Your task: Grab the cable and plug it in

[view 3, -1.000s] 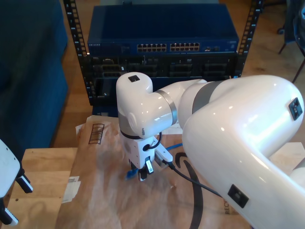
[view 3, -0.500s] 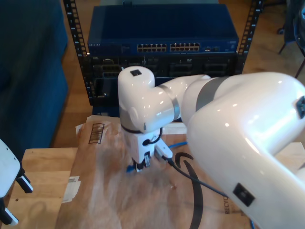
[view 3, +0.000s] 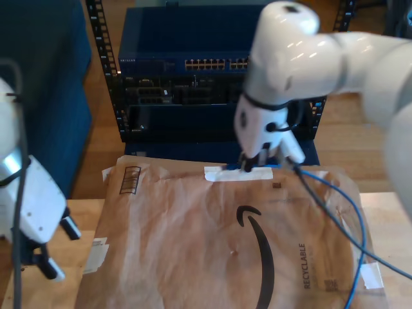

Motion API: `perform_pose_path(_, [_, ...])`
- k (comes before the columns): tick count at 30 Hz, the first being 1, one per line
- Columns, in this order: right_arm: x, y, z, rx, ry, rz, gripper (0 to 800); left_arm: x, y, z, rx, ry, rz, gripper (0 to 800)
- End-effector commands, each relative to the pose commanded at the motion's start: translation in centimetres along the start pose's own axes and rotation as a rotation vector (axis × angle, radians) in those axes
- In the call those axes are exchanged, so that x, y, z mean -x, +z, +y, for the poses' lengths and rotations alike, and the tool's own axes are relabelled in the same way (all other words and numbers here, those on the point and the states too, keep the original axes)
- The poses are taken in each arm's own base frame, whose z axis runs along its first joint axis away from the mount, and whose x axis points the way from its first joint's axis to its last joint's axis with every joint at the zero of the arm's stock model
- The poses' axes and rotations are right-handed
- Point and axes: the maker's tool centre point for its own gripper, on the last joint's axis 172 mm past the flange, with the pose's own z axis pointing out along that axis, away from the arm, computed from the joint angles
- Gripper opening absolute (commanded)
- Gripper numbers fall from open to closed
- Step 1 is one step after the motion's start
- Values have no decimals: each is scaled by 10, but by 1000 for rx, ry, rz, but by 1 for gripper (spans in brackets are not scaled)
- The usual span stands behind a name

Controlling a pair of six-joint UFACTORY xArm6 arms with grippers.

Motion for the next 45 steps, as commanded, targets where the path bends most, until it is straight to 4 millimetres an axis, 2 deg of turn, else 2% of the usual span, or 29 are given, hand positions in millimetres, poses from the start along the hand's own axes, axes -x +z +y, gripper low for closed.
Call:
perform_pose_path(4, [-15, -25, 10, -36, 42, -27, 4, 39, -6, 5, 10, 38, 29, 800])
perform_pose_path(6, [-21, -39, 22, -21, 80, -60, 6, 67, -7, 5, 12, 57, 11, 800])
perform_pose_path(8, [-31, -54, 31, -9, 136, -108, 6, 86, -8, 5, 14, 81, -2, 800])
perform_pose_path(11, [-36, -82, 43, -28, 169, -152, 4, 99, -4, 13, 12, 95, -22, 800])
perform_pose_path(15, [-31, -112, 61, -62, 157, -166, 4, 122, -5, 30, 51, 94, -105, 800])
perform_pose_path(18, [-26, -133, 68, -94, 163, -200, 4, 140, -19, 48, 105, 96, -160, 800])
perform_pose_path(22, [-21, -160, 70, -125, 179, -256, 4, 165, -29, 52, 117, 128, -190, 800])
perform_pose_path(27, [-20, -188, 66, -159, 209, -311, 4, 173, -26, 57, 102, 140, -188, 800])
perform_pose_path(34, [-3, -223, 65, -197, 217, -356, 4, 181, -28, 56, 103, 146, -212, 800])
perform_pose_path(40, [8, -244, 63, -226, 227, -391, 4, 207, -46, 53, 115, 157, -305, 800])
perform_pose_path(45, [22, -257, 72, -233, 227, -441, 4, 220, -75, 55, 164, 191, -319, 800])
